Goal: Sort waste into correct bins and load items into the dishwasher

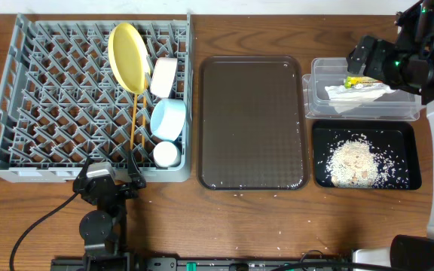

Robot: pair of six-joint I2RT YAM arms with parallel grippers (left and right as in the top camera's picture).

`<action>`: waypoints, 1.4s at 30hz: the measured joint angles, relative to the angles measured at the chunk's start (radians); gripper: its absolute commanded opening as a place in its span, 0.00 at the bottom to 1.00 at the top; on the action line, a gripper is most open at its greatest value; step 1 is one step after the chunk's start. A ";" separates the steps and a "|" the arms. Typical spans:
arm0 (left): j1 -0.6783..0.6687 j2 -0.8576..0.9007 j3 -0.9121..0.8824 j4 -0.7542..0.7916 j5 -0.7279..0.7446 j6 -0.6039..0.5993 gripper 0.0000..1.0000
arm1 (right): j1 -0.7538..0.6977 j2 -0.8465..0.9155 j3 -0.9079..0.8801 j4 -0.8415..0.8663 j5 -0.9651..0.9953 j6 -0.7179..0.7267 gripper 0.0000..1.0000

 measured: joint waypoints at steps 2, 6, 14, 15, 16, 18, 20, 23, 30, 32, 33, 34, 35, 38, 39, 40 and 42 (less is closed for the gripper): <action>0.000 0.000 0.000 0.000 0.000 0.000 0.93 | 0.000 0.000 0.000 0.000 0.000 0.000 0.99; 0.000 0.000 0.000 0.000 0.000 0.000 0.93 | 0.000 0.000 0.000 0.000 0.000 0.000 0.99; 0.000 0.000 0.000 0.000 0.000 0.000 0.93 | 0.000 0.000 0.000 0.002 0.004 -0.001 0.99; 0.000 0.000 0.000 0.000 0.000 0.000 0.93 | 0.000 0.000 0.000 0.002 0.009 -0.001 0.99; 0.000 0.000 0.000 0.000 0.000 0.000 0.93 | 0.000 0.000 0.000 0.002 0.016 -0.002 0.99; 0.000 0.000 0.000 0.000 0.000 0.000 0.93 | 0.000 0.000 0.000 0.004 0.023 -0.009 0.99; 0.000 0.000 0.000 0.000 0.000 0.000 0.93 | 0.002 0.000 -0.001 0.017 0.026 -0.027 0.99; 0.000 0.000 0.000 0.000 0.000 0.000 0.93 | 0.014 -0.012 -0.031 0.081 0.035 -0.068 0.99; 0.000 0.000 0.002 -0.004 0.000 0.000 0.93 | 0.078 -0.187 -0.320 0.404 0.044 -0.171 0.99; 0.000 0.000 0.003 -0.005 0.000 0.000 0.93 | 0.098 -0.279 -0.454 0.521 0.047 -0.190 0.99; 0.000 0.000 0.003 -0.005 0.000 0.000 0.93 | 0.106 -0.332 -0.530 0.584 0.047 -0.196 0.99; 0.000 0.000 0.003 -0.006 0.000 0.000 0.93 | 0.112 -0.373 -0.585 0.623 0.048 -0.198 0.99; 0.000 0.000 0.004 -0.007 0.000 0.000 0.93 | 0.114 -0.426 -0.663 0.682 0.047 -0.203 0.99; 0.000 0.000 0.005 -0.008 0.000 0.000 0.93 | 0.115 -0.571 -0.874 0.837 0.051 -0.212 0.99; 0.000 0.000 0.005 -0.008 0.000 0.000 0.93 | 0.115 -0.622 -0.947 0.881 0.052 -0.214 0.99; 0.000 0.000 0.005 -0.008 0.000 0.000 0.93 | 0.115 -0.659 -0.999 0.911 0.052 -0.215 0.99; 0.000 0.000 0.005 -0.008 0.000 0.000 0.93 | 0.116 -0.754 -1.130 0.980 0.053 -0.216 0.99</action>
